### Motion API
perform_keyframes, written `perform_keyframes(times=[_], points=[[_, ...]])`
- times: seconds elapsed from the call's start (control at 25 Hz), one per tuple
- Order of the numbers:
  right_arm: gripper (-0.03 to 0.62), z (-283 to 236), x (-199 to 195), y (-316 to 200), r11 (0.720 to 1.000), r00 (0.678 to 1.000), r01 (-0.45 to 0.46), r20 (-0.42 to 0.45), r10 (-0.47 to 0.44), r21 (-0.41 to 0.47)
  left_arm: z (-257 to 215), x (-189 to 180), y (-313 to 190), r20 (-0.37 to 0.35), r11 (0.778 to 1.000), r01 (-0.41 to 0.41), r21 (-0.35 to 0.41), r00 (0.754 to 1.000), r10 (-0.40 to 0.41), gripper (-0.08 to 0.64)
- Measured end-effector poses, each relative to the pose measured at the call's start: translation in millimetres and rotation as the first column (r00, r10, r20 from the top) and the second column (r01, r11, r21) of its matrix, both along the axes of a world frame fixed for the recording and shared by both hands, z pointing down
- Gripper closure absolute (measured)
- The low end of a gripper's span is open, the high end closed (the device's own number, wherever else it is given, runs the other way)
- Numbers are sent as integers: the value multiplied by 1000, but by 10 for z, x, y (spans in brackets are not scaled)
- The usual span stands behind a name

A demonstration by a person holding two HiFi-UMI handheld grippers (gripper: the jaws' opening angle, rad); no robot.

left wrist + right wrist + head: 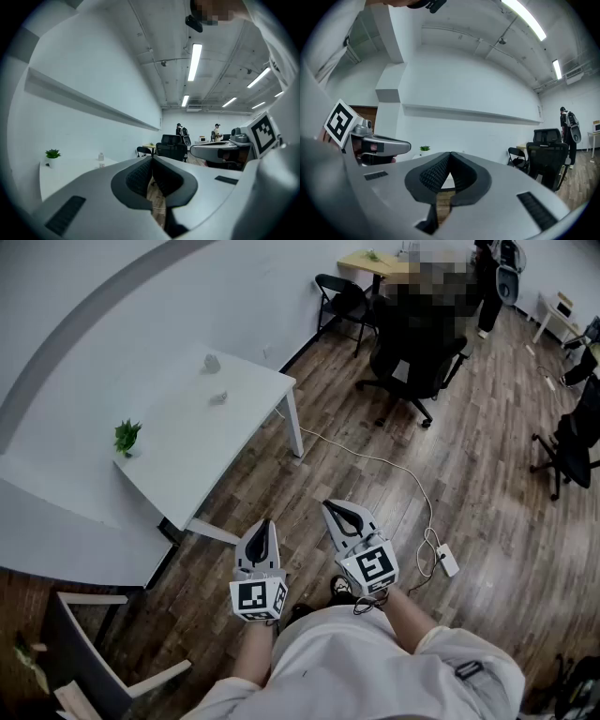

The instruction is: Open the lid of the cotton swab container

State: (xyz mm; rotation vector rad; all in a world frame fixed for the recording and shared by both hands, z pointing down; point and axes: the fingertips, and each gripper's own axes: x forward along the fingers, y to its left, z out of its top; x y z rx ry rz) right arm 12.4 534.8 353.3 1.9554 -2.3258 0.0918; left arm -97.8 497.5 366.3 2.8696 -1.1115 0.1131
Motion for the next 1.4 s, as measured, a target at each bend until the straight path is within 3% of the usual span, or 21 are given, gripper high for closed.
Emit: perform_keyframes(times=[0.44, 0.76, 1.12, 1.4], points=[[594, -41, -205, -5, 1000, 999, -23, -29, 23, 9, -4, -133, -31, 2, 999, -46, 4, 999, 46, 540], [592, 143, -285, 66, 1000, 1000, 8, -12, -8, -24, 247, -133, 78, 41, 994, -86, -61, 995, 88, 540], [591, 268, -99, 29, 999, 999, 34, -1, -34, -41, 316, -101, -26, 33, 996, -11, -85, 999, 14, 538], [591, 334, 131, -29, 996, 997, 71, -1, -71, -46, 399, 162, -35, 53, 995, 4, -102, 999, 2, 538]])
